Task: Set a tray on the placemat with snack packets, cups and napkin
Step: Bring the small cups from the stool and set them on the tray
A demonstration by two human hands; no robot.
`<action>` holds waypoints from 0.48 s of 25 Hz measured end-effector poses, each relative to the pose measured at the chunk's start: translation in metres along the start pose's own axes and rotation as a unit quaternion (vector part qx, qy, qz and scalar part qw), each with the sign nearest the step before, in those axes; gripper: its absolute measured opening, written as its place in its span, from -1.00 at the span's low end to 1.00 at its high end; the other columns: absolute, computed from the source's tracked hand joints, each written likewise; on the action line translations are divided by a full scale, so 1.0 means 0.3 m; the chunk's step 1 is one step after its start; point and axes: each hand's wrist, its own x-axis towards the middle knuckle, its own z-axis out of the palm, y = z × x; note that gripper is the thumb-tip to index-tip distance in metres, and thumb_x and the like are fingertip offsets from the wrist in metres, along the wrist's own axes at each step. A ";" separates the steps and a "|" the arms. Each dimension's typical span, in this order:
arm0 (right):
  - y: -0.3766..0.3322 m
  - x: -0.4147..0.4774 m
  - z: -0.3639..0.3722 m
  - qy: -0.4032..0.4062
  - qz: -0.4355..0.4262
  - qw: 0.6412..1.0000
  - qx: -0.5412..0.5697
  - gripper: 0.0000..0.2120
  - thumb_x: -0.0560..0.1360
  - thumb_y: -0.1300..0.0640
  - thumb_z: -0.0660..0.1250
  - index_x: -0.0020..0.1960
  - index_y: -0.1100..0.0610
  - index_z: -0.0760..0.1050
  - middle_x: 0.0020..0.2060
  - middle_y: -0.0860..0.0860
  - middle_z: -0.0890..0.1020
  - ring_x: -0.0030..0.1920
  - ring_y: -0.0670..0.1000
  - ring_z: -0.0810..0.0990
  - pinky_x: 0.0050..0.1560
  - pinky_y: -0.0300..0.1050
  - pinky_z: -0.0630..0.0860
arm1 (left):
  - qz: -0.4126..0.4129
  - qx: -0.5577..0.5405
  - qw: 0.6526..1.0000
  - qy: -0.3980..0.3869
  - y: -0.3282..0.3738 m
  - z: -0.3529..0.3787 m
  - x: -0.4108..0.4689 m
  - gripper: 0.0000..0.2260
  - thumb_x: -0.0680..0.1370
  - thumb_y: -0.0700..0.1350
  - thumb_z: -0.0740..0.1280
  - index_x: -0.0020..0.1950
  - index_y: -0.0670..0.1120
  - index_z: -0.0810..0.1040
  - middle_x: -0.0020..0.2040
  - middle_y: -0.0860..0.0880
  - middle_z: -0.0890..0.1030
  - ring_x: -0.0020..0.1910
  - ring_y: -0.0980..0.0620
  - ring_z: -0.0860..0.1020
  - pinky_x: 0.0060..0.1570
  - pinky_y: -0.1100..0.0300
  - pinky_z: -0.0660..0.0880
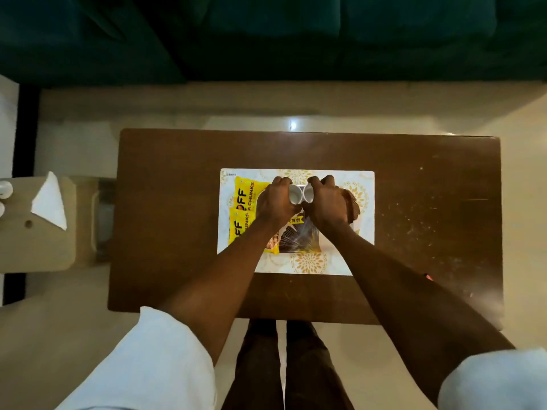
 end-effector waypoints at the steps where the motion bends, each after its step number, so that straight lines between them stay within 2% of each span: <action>1: 0.004 0.005 0.022 -0.002 0.001 1.000 -0.005 -0.46 0.46 0.01 0.52 0.39 0.06 0.47 0.22 0.19 0.54 0.12 0.32 0.63 -0.03 0.09 0.62 | 0.003 -0.001 1.000 -0.001 -0.015 0.020 0.005 -0.43 0.35 0.03 0.59 0.28 -0.12 0.54 0.20 -0.11 0.59 0.14 -0.17 0.62 0.03 -0.02 0.56; 7: -0.006 0.000 0.068 0.001 0.020 1.000 0.006 -0.45 0.47 -0.02 0.53 0.41 0.05 0.47 0.28 0.17 0.52 0.19 0.27 0.59 0.08 0.08 0.59 | 0.016 -0.015 1.000 0.017 -0.052 0.043 0.015 -0.43 0.34 0.05 0.58 0.27 -0.10 0.54 0.18 -0.10 0.60 0.12 -0.15 0.62 0.02 -0.02 0.56; 12: -0.014 -0.015 0.072 0.020 0.023 0.999 0.012 -0.46 0.48 -0.01 0.54 0.40 0.05 0.48 0.29 0.16 0.53 0.23 0.25 0.59 0.09 0.08 0.61 | 0.027 -0.011 0.999 0.027 -0.061 0.052 0.001 -0.43 0.39 0.03 0.59 0.34 -0.08 0.52 0.24 -0.07 0.59 0.21 -0.12 0.59 0.09 -0.02 0.57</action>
